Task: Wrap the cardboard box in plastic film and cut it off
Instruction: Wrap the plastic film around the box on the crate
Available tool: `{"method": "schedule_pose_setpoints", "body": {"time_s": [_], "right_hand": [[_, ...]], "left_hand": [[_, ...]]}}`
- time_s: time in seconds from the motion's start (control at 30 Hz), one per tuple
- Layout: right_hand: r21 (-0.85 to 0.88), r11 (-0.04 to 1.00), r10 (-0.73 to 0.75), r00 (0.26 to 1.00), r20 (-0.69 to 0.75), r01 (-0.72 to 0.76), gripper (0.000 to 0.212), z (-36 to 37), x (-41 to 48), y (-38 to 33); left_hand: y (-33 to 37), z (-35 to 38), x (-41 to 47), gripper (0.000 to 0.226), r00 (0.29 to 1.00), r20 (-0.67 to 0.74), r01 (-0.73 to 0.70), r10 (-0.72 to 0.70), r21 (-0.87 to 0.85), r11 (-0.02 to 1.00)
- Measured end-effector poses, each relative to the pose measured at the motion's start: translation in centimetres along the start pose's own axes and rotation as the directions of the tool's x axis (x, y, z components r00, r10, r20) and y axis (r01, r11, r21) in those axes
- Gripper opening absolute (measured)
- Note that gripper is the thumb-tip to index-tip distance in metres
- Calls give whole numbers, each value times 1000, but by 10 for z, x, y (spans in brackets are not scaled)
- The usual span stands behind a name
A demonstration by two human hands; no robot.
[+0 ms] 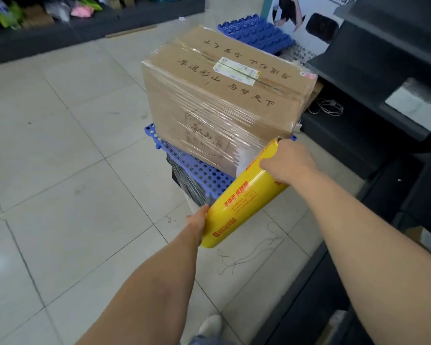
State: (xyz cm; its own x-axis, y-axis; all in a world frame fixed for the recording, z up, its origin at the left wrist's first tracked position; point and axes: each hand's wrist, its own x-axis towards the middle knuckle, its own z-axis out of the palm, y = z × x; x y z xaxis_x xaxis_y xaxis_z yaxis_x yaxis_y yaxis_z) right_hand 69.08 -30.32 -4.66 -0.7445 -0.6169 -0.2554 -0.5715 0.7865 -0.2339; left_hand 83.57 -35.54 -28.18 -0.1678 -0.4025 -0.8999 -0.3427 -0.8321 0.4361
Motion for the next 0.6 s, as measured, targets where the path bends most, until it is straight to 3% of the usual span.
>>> {"method": "schedule_pose_setpoints", "body": {"time_s": [0.13,0.17,0.23,0.3,0.4,0.53,0.6], "right_hand": [[8,1000,23,996,-80,-23,46,-11,8,11],[7,1000,21,996,-89,-21,51,-14,9,13],[-2,1000,21,997,-69,-21,56,-18,14,18],[-54,998,18,1000,-4,-18,49,-22,22,25],[-131,990,61,997,47,-54,34,-29,38,33],[-128,989,79,997,-16,-80,31,-37,58,43],[-129,988,90,996,-11,-91,30,-40,65,46]], "left_hand": [[4,24,-6,40,996,82,-40,38,24,999],[3,29,-4,46,995,94,-37,36,12,999],[0,40,14,77,994,112,-22,21,8,1000],[-11,53,57,96,994,105,10,-10,8,1000],[-19,77,119,105,995,98,12,-23,109,994],[-21,106,177,119,991,136,-21,0,152,988],[-9,111,155,119,991,133,1,-25,180,984]]}}
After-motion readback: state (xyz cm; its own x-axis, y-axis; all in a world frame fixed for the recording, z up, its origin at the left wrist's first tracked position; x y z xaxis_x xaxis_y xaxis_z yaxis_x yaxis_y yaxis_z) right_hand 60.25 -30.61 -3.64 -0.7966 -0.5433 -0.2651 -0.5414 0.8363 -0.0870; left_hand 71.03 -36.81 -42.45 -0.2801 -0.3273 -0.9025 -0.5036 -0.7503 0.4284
